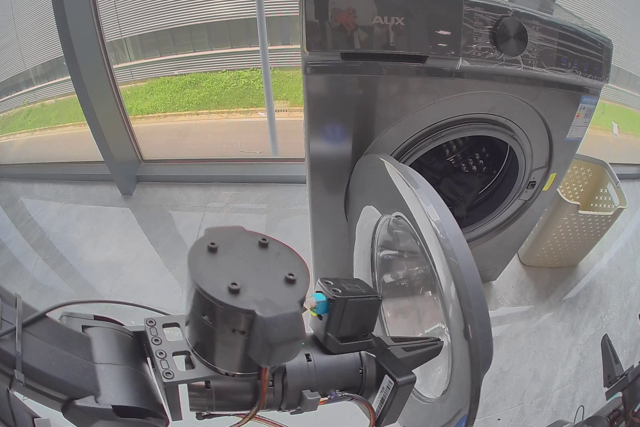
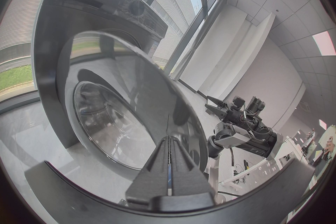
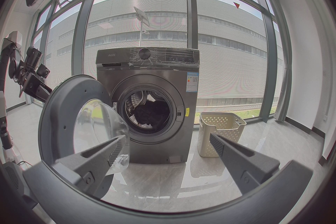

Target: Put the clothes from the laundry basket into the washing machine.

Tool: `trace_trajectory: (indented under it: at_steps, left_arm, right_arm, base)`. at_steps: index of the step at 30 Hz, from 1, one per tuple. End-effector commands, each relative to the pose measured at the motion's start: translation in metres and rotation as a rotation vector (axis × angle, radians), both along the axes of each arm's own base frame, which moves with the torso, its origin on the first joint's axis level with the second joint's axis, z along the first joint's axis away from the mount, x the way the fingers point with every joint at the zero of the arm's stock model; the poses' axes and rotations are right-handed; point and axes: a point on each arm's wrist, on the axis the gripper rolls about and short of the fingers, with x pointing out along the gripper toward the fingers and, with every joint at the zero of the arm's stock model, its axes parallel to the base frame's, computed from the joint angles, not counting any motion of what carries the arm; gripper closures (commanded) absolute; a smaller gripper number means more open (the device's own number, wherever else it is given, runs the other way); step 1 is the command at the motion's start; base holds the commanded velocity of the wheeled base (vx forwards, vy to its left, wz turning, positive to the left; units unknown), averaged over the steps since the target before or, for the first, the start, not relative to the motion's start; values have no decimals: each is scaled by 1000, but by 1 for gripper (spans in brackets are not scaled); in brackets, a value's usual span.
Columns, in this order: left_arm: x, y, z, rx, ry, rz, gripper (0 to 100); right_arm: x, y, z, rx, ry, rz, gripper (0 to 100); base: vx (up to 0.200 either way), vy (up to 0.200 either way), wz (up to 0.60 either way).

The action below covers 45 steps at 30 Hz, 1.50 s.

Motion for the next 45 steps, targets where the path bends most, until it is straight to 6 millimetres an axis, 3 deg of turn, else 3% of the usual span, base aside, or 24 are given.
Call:
trace_trajectory:
  at_steps: [1,7,10,11,12,16,18,22,23,24,26,30,31,33,34,36,38,40,43,44,45]
  left_arm:
    - [1,-4,-3,4,8,17,100]
    - [-1,5,14,-60,30,88,100]
    - [-11,23,44,-154,-23,143,100]
    - [-11,24,46,-158,-25,145,100]
    - [-15,36,61,-206,-61,183,100]
    - [-13,76,86,-291,-138,348,100]
    - [-13,117,104,-355,-203,495,100]
    - [-17,174,123,-421,-314,724,100]
    - [-18,181,124,-423,-327,757,100]
    - [-22,201,124,-423,-362,854,100]
    - [-29,222,116,-406,-391,967,100]
    - [-42,238,102,-385,-404,1004,100]
    - [-45,240,100,-384,-406,1011,100]
    - [-47,242,96,-377,-406,1025,100]
    - [-47,243,96,-376,-407,1028,100]
    - [-47,244,94,-372,-407,1040,100]
    - [-46,244,95,-373,-410,1037,100]
    - [-46,244,95,-372,-409,1035,100]
    - [-45,243,92,-362,-396,1035,100]
    - [-44,243,87,-353,-383,1036,100]
    - [-44,243,87,-353,-383,1036,100]
  right_arm:
    - [-1,0,0,0,-16,0,0]
    - [-1,0,0,0,-16,0,0]
    - [-1,0,0,-3,-18,-3,0]
    - [-1,0,0,-3,-18,-3,0]
    - [-1,0,0,-5,-18,-8,0]
    - [-1,0,0,-12,-17,-8,0]
    - [-1,0,-2,1,-10,-8,0]
    - [-3,0,5,104,-43,-2,0]
    - [-4,0,8,109,-59,2,0]
    - [-9,-1,30,108,-117,11,0]
    - [-11,-2,71,109,-150,66,0]
    - [3,-2,144,41,-165,217,0]
    - [11,0,161,-6,-163,266,100]
    - [28,5,196,-82,-176,361,100]
    - [30,5,199,-87,-176,368,100]
    - [67,17,242,-146,-174,515,100]
    - [90,25,259,-177,-174,604,100]
    - [122,45,272,-181,-153,724,100]
    - [139,76,277,-161,-128,893,100]
    - [150,115,275,-126,-68,1050,100]
    - [150,115,275,-126,-68,1050,100]
  base:
    - [0,0,0]
    - [0,0,0]
    - [0,0,0]
    - [0,0,0]
    - [0,0,0]
    - [0,0,0]
    - [0,0,0]
    - [0,0,0]
    - [0,0,0]
    - [0,0,0]
    - [0,0,0]
    - [0,0,0]
    - [0,0,0]
    - [0,0,0]
    - [0,0,0]
    - [0,0,0]
    - [0,0,0]
    - [0,0,0]
    - [0,0,0]
    - [0,0,0]
    - [0,0,0]
